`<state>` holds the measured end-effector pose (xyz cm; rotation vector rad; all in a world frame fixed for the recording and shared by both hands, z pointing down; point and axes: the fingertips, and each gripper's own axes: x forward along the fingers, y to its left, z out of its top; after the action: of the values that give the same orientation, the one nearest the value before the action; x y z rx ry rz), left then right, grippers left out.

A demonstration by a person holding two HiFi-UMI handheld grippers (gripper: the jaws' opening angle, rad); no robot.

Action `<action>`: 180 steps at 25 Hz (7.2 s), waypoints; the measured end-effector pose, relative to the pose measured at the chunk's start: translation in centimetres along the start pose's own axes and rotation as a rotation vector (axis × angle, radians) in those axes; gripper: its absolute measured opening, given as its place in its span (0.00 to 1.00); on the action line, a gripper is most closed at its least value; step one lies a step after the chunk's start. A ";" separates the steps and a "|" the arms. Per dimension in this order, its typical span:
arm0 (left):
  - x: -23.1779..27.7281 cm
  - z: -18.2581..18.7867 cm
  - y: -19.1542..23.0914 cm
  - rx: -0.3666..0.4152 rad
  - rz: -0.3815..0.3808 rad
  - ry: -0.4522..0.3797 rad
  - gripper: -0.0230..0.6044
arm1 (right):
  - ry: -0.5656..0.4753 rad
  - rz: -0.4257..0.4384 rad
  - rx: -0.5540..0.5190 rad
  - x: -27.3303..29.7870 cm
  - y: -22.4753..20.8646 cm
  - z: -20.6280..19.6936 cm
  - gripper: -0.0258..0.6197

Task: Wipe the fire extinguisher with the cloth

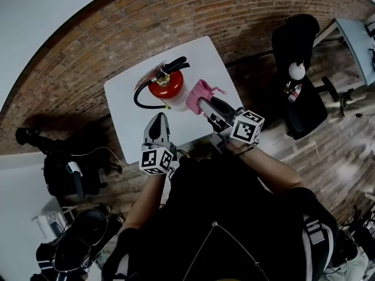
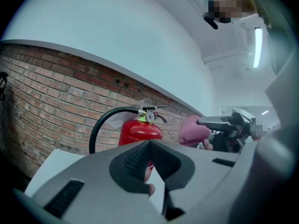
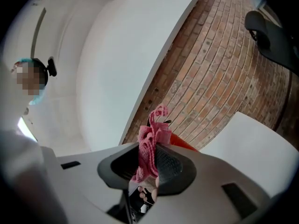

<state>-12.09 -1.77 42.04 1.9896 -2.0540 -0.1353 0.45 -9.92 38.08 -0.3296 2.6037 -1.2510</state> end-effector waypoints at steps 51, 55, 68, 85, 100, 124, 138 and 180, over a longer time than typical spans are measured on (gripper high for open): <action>-14.6 -0.1 16.3 -0.089 0.269 -0.080 0.05 | 1.032 -0.408 -1.272 12.2 -4.3 -18.4 0.20; -15.5 -0.4 17.6 -0.091 0.267 -0.079 0.05 | 1.043 -0.439 -1.244 12.3 -6.0 -19.9 0.20; -18.3 -3.0 19.3 -0.113 0.304 -0.045 0.05 | 1.062 -0.487 -1.201 12.3 -10.5 -23.4 0.20; -19.4 -4.6 20.4 -0.123 0.331 -0.010 0.05 | 1.084 -0.512 -1.178 11.3 -15.9 -27.2 0.20; -19.3 -5.5 21.0 -0.131 0.349 0.014 0.05 | 1.129 -0.530 -1.151 11.4 -18.9 -29.6 0.20; -21.2 -7.2 22.5 -0.168 0.406 0.039 0.05 | 1.209 -0.554 -1.147 12.7 -23.2 -33.4 0.20; -23.1 -8.6 21.6 -0.182 0.419 0.051 0.05 | 1.256 -0.568 -1.255 12.7 -24.3 -34.8 0.20; -16.3 -2.9 14.5 -0.056 0.192 -0.034 0.05 | 0.623 -0.235 -1.162 5.0 -3.9 -20.0 0.20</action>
<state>-25.07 15.42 46.43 1.7584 -2.2230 -0.1868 -9.94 0.88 52.73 -0.4789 3.6430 0.3790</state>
